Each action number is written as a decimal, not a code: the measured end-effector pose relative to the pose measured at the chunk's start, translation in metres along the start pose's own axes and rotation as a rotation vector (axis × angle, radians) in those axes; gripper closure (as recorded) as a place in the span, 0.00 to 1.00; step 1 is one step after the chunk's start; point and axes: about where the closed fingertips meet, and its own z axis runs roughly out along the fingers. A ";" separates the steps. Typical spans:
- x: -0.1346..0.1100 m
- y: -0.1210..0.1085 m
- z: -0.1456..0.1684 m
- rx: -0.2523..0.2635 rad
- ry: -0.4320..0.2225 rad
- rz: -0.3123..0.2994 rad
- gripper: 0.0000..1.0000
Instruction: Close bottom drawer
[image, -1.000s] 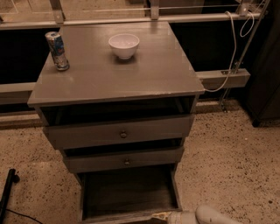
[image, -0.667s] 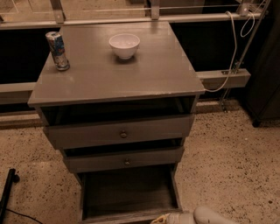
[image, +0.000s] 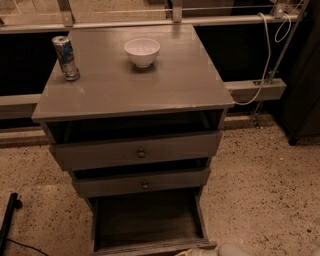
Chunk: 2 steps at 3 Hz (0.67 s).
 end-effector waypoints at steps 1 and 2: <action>0.020 -0.015 0.015 0.095 0.041 -0.007 1.00; 0.022 -0.038 0.020 0.157 0.060 -0.026 1.00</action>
Offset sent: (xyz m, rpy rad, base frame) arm 0.0726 -0.0007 -0.0218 -0.0640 -0.1752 -0.1746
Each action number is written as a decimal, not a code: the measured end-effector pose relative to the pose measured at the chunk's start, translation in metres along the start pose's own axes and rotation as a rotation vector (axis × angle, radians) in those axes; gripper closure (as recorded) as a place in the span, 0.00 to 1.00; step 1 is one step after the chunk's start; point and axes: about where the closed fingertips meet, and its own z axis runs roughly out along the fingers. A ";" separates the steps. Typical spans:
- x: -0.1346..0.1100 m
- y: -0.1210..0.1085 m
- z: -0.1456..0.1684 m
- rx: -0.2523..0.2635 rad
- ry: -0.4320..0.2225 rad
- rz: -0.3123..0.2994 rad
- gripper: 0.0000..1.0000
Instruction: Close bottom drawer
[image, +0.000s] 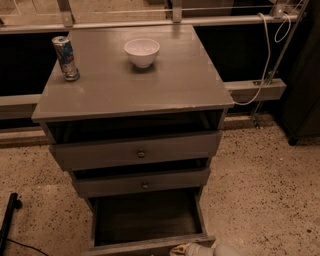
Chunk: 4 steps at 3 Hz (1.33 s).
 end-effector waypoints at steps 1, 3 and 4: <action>-0.027 -0.052 0.014 0.100 -0.040 -0.059 1.00; -0.037 -0.108 0.049 0.129 -0.152 -0.084 1.00; -0.028 -0.132 0.040 0.128 -0.175 -0.098 1.00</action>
Offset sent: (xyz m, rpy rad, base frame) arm 0.1361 0.0355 0.0625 0.1238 -0.2609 -0.0655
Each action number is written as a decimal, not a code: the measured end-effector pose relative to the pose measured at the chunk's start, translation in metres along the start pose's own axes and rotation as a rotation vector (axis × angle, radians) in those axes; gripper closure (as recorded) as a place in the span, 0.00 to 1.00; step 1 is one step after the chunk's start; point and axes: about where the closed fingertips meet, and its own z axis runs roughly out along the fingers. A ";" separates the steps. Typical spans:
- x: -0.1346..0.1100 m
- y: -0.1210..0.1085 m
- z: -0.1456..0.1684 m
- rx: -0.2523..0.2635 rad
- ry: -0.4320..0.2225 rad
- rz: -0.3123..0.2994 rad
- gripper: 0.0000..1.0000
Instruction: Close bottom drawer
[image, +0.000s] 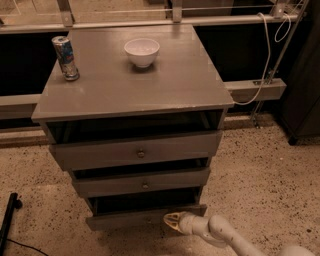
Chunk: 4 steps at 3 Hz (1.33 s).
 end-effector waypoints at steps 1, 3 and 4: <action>0.007 0.005 0.011 -0.003 0.027 0.014 1.00; 0.045 -0.038 0.030 0.109 0.114 0.048 1.00; 0.053 -0.052 0.035 0.132 0.133 0.047 1.00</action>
Offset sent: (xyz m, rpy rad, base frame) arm 0.0577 -0.0175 -0.0373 -0.0567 0.0060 -0.1936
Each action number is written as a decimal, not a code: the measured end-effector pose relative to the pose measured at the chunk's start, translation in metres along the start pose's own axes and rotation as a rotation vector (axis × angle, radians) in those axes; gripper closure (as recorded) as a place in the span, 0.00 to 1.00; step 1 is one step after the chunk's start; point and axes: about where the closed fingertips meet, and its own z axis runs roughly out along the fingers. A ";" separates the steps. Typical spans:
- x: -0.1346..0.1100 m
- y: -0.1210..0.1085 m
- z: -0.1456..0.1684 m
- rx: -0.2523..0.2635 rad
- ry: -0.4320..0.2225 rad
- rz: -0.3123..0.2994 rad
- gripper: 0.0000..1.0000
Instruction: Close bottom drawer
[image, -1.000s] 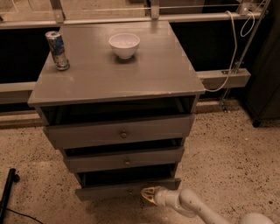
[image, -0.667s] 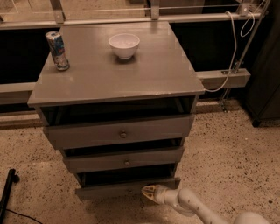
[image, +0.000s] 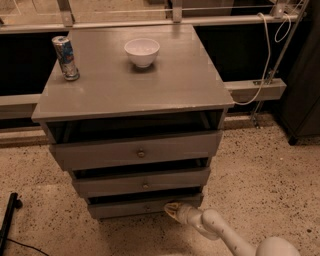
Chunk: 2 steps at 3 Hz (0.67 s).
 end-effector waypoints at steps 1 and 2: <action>0.009 -0.005 0.004 0.025 -0.004 0.005 1.00; 0.015 -0.002 0.000 0.031 -0.017 0.004 1.00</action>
Offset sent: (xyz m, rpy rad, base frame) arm 0.0017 -0.0204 -0.0147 0.0335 -0.0352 -0.0209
